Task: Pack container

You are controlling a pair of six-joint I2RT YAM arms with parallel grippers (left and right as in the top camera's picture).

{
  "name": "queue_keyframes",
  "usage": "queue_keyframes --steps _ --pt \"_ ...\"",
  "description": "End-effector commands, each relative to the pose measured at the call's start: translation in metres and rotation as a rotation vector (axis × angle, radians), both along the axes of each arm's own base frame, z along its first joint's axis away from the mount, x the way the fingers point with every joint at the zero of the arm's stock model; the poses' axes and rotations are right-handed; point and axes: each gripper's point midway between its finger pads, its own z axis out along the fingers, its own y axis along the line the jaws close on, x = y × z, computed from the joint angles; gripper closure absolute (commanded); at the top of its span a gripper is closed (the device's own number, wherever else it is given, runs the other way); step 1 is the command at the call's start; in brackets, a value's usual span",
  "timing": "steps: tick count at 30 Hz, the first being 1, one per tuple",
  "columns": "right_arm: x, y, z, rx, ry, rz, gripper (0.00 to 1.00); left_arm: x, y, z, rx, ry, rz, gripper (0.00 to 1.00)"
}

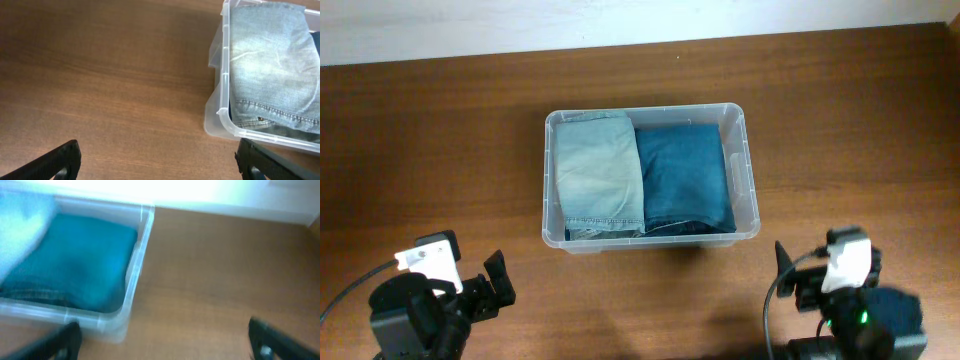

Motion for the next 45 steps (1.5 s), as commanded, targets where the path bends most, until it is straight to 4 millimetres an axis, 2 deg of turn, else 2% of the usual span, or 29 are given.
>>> queue_keyframes --steps 1,2,4,6,9,35,39,42,43,45 --pt "0.012 -0.001 -0.013 -0.076 -0.160 0.018 0.02 -0.001 0.000 -0.001 0.001 0.000 -0.002 0.01" --pt "0.030 -0.001 -0.011 -0.119 -0.236 0.026 0.02 -0.001 0.000 -0.001 0.001 0.000 -0.002 0.01" --pt "0.043 -0.002 -0.008 -0.131 -0.320 0.022 0.02 -0.001 0.000 -0.001 0.001 0.000 -0.002 0.01" --pt "0.057 0.003 -0.016 -0.117 -0.398 0.040 0.02 -0.001 0.000 -0.001 0.001 0.000 -0.002 0.01" --pt "0.063 0.005 -0.072 -0.111 -0.281 0.056 0.02 -0.001 0.000 -0.001 0.001 0.001 -0.002 0.00" --pt "0.065 0.005 -0.077 -0.111 -0.264 0.060 0.01 -0.001 0.000 -0.002 0.001 0.003 -0.002 0.01" --pt "0.065 0.005 -0.077 -0.111 -0.264 0.060 0.02 -0.007 0.003 -0.001 0.026 -0.004 0.006 0.01" --pt "0.065 0.005 -0.077 -0.111 -0.264 0.060 0.02 -0.013 0.001 -0.020 0.026 -0.010 0.000 0.01" --pt "0.065 0.005 -0.077 -0.111 -0.264 0.060 0.02 -0.011 -0.003 -0.036 0.029 -0.029 -0.018 0.01" --pt "0.065 0.005 -0.077 -0.111 -0.264 0.060 0.02 -0.005 -0.006 -0.051 0.034 -0.072 -0.041 0.01"
